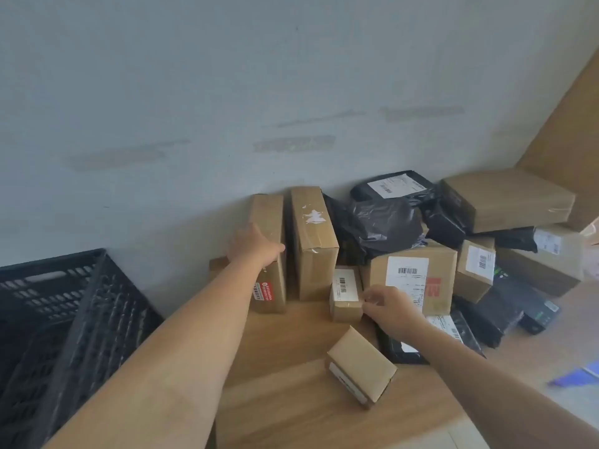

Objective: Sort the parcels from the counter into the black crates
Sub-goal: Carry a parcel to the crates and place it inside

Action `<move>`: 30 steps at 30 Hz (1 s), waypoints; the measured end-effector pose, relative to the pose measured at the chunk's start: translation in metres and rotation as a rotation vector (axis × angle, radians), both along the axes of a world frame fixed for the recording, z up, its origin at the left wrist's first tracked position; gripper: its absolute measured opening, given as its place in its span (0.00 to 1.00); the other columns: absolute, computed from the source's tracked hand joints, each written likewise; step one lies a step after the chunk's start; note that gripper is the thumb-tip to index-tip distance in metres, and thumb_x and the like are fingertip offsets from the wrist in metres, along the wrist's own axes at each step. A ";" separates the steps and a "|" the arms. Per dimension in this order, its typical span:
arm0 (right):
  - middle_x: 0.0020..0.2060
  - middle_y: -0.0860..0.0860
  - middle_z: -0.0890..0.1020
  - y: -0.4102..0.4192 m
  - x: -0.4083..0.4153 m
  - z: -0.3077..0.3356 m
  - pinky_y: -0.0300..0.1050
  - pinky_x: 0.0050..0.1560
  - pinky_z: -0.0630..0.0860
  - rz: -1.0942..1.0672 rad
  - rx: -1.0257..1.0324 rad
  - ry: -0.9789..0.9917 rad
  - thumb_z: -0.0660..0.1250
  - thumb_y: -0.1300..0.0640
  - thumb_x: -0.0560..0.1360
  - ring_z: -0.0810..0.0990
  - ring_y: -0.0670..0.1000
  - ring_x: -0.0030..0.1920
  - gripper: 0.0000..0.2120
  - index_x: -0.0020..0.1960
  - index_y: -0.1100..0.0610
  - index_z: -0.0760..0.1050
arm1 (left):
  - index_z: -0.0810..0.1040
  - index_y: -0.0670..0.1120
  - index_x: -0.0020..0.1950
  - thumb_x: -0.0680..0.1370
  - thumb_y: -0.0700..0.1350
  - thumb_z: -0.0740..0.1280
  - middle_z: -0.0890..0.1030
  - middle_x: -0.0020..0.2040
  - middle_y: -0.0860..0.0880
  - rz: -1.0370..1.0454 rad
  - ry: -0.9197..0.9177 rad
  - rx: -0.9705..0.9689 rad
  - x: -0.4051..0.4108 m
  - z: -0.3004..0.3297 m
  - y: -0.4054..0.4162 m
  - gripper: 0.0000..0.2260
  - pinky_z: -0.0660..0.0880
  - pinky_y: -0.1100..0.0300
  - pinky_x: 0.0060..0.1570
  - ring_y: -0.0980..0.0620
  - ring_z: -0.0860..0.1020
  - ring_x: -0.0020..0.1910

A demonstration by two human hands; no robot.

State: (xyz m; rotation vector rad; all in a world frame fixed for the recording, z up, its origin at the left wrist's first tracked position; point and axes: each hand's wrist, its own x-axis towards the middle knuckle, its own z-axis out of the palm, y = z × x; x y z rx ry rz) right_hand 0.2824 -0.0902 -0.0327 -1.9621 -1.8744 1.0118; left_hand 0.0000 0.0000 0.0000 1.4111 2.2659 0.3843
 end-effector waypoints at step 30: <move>0.49 0.51 0.84 -0.026 -0.075 0.023 0.41 0.43 0.79 -0.112 -0.268 0.558 0.68 0.57 0.81 0.82 0.49 0.46 0.08 0.58 0.55 0.82 | 0.66 0.50 0.69 0.56 0.51 0.79 0.80 0.59 0.47 0.320 -0.566 0.166 -0.088 0.016 -0.056 0.44 0.82 0.42 0.53 0.42 0.81 0.54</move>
